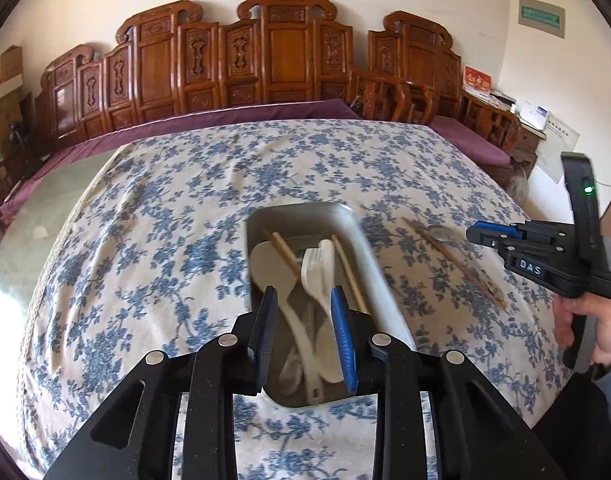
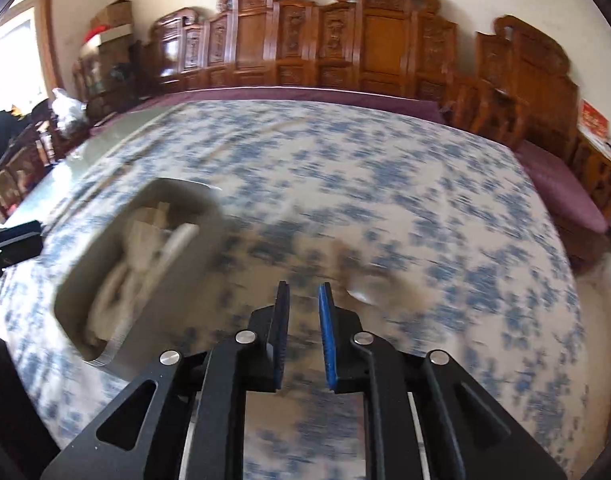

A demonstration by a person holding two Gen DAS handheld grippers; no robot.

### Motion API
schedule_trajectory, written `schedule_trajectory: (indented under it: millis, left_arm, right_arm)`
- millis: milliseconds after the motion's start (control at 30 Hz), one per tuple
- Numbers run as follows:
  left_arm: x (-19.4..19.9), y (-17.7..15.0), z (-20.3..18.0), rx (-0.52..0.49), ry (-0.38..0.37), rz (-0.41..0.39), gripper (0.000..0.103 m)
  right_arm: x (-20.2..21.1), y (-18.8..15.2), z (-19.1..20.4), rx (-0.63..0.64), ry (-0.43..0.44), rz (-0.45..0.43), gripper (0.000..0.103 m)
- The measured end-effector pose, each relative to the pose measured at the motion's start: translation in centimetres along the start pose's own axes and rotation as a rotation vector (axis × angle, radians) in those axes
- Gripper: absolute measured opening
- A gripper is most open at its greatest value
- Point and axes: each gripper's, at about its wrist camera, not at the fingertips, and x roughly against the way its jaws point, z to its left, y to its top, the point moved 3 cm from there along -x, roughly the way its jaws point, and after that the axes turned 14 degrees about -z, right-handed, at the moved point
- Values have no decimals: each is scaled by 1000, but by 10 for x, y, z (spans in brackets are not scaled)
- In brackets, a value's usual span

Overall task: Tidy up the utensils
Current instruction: 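Move the right gripper to the pile and grasp a metal spoon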

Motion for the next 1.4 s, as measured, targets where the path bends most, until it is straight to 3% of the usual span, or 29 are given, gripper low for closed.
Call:
schedule_trajectory:
  millis: [167,267,500,867,1333,1400]
  left_arm:
    - [-4,2,-17,-15,-20,6,26]
    - [-8,2,-28,-23,-36,12,26]
    - [-22,3,-57,-58,-74,32,26]
    - [-45,12,-83,-86,-90,42,26]
    - [-65,7,-104,-111,-84,75,26]
    - [-69,6,-107,-111,-84,83,26]
  right_arm:
    - [-8,-18,-42,-45,-65,28,18]
    - [-15,-25,-57,-71,-71,40,37]
    - [-41,-37,-69,-100,-44,90,38]
    - [-52,-43,-60,-48,14,121,14]
    - [-55,-45,-53,-35,41,141,14]
    - [-54,-45,-54,-28,38,143,7]
